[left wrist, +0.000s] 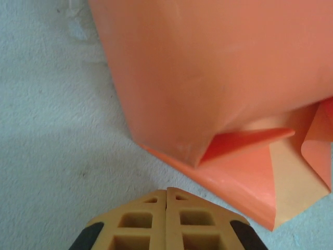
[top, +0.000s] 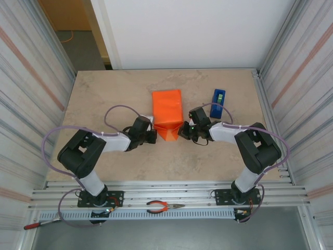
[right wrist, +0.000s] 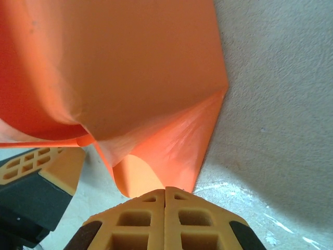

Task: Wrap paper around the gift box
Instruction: Press the wrapping paper onto the gift box, then move the gift box to the center of the table.

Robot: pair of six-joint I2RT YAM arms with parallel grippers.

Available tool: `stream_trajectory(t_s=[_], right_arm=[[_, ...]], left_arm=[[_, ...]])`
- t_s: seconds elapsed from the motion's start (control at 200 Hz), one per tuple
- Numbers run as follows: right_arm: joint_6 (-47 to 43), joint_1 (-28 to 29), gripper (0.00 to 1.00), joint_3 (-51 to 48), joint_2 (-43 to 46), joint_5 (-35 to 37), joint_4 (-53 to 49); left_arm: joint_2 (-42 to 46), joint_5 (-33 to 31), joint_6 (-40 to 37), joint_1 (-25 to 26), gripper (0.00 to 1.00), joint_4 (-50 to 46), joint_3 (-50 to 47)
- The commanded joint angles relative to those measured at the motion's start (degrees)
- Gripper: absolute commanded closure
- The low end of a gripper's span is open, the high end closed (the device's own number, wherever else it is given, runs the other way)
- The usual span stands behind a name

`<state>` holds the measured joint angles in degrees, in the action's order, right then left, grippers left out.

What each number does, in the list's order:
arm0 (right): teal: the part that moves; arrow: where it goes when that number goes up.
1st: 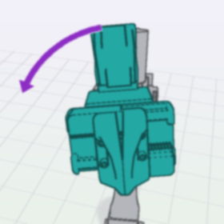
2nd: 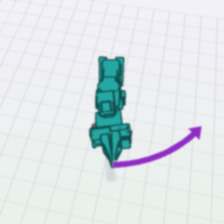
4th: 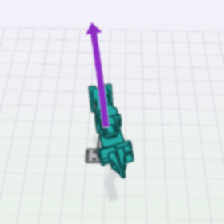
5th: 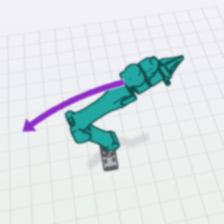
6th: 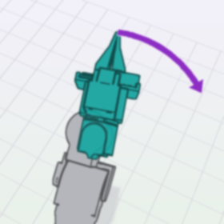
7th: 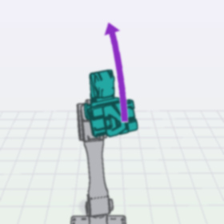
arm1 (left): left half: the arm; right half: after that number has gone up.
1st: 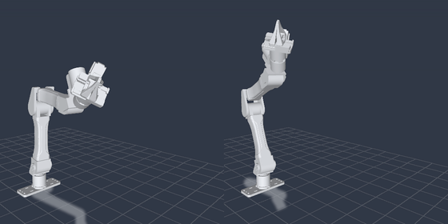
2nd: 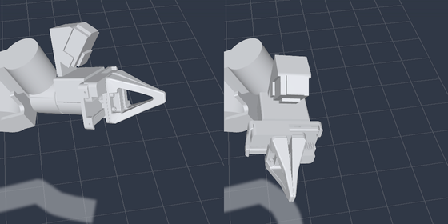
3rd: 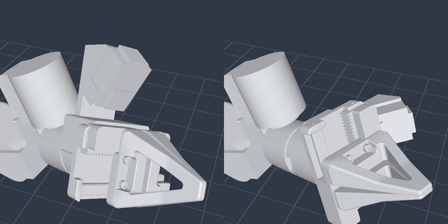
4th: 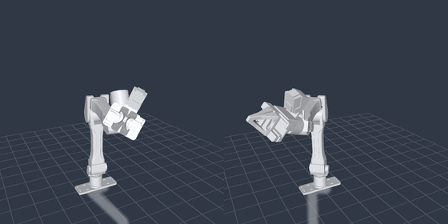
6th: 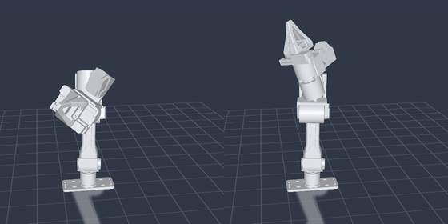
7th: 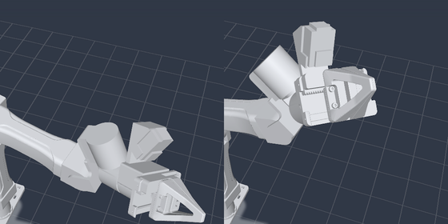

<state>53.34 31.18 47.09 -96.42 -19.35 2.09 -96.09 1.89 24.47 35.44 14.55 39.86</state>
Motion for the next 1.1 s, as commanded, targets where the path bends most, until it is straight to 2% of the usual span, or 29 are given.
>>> stream_trajectory(t_s=[0.0, 0.361, 0.601, 0.947, 1.097], right_arm=[[-1.13, 0.46, 1.0, 0.9, -0.28, 0.34, -1.03], [-1.12, 0.55, 1.0, 0.82, 0.3, 1.07, -1.47], [-1.13, 0.66, 1.0, 0.49, 0.45, 1.16, -1.71], [-1.05, 0.65, 1.0, 0.63, 1.0, 1.44, -1.52], [-0.69, 0.88, 1.0, 1.24, -0.04, 1.21, -0.7]], left_arm=[[-0.91, -0.22, 0.18, 0.34, 0.99, 2.32, 2.14], [-3.67, -0.39, -1.04, 0.4, 1.0, 3.56, 4.1], [-6.91, -3.36, -1.83, 0.59, 1.0, 5.16, 3.92], [2.49, -3.47, -1.71, 3.02, 1.0, 3.33, 0.54], [1.47, -2.11, -1.45, 3.97, 1.0, 3.26, 1.74]])
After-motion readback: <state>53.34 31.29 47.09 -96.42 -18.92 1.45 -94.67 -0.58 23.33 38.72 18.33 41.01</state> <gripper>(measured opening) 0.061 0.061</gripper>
